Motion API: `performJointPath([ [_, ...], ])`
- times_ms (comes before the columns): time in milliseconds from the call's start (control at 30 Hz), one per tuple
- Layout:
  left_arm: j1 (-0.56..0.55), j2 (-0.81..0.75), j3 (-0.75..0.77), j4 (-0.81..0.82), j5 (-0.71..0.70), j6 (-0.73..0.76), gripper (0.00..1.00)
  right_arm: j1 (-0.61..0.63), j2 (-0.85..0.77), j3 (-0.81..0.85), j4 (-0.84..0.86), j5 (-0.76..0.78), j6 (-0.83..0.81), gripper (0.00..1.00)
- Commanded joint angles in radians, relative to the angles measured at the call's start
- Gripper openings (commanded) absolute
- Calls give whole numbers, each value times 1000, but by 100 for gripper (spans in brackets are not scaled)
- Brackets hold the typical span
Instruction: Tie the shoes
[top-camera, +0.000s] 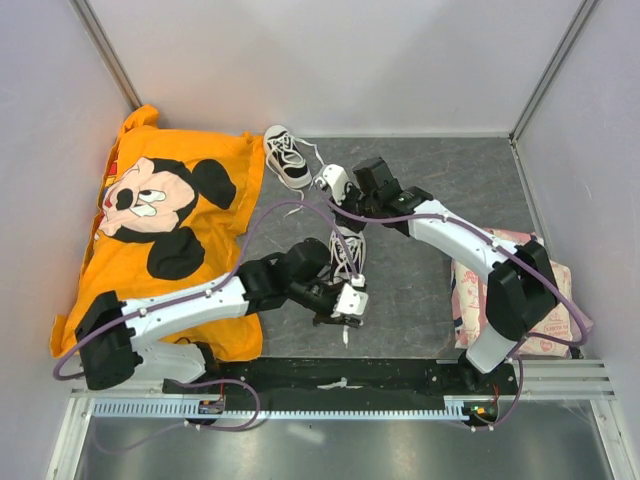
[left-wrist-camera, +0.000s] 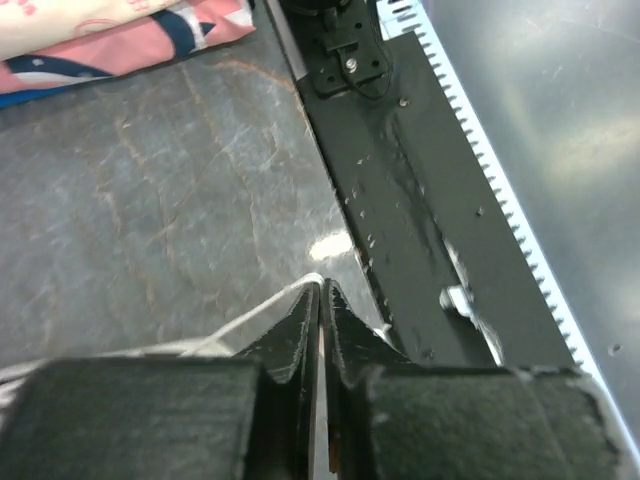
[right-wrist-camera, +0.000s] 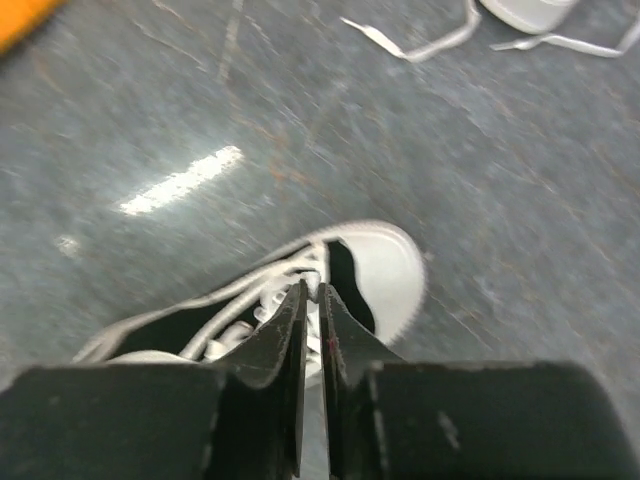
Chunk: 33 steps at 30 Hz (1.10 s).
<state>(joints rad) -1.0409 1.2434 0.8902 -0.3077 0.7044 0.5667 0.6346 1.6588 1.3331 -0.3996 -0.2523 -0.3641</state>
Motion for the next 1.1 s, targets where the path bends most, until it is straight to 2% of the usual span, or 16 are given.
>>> performJointPath([
  [0, -8, 31, 81, 121, -62, -159, 39, -3, 16, 80, -18, -183, 131, 24],
  [33, 11, 13, 70, 108, -48, -191, 44, -18, 4, 81, -39, -191, 146, 47],
  [67, 78, -45, 55, 113, -17, -211, 49, -33, -2, 81, -48, -196, 163, 60],
  [133, 157, -103, 11, 127, 47, -275, 58, -93, -24, 83, -79, -220, 211, 76],
  [167, 241, -157, 0, 124, 47, -295, 59, -117, -30, 86, -96, -223, 221, 78],
  [300, 465, -212, -31, 91, 29, -358, 63, -206, -72, 60, -198, -229, 261, 89],
  [400, 590, -173, -50, 104, -6, -386, 64, -217, -151, -53, -214, -246, 277, 91],
  [500, 624, -93, -25, 137, -66, -396, 64, -216, -214, -182, -167, -309, 353, 91],
  [633, 631, 141, 91, 153, -101, -442, 64, -213, -246, -331, -87, -358, 419, 88],
  [867, 630, 442, 294, 177, -71, -492, 62, -214, -199, -399, -33, -262, 416, 81],
  [1067, 627, 591, 414, 168, -43, -507, 60, -214, -171, -422, 10, -208, 421, 78],
])
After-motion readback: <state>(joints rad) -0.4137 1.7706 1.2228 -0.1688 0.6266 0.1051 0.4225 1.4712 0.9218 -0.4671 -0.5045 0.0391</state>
